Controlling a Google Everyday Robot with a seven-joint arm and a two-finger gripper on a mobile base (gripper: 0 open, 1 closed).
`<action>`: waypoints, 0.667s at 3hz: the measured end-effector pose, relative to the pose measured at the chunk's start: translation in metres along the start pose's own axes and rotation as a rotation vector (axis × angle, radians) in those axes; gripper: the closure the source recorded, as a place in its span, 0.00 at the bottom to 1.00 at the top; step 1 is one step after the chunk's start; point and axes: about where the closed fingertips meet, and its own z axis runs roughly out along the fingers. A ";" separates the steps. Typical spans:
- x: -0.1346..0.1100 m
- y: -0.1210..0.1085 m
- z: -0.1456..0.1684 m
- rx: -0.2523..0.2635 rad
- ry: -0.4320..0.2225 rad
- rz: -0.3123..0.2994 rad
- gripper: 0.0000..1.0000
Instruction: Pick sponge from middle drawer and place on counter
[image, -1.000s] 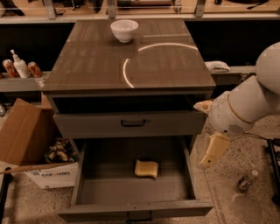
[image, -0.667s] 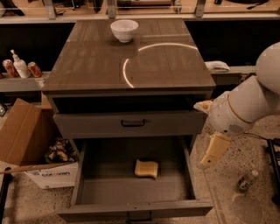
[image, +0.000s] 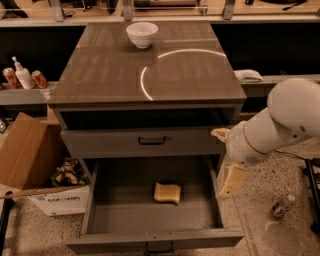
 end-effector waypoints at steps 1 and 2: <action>0.019 -0.010 0.075 -0.052 -0.035 -0.009 0.00; 0.021 -0.009 0.082 -0.058 -0.032 -0.009 0.00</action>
Offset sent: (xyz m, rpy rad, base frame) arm 0.0349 0.0206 -0.1115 0.0607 0.0827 0.0567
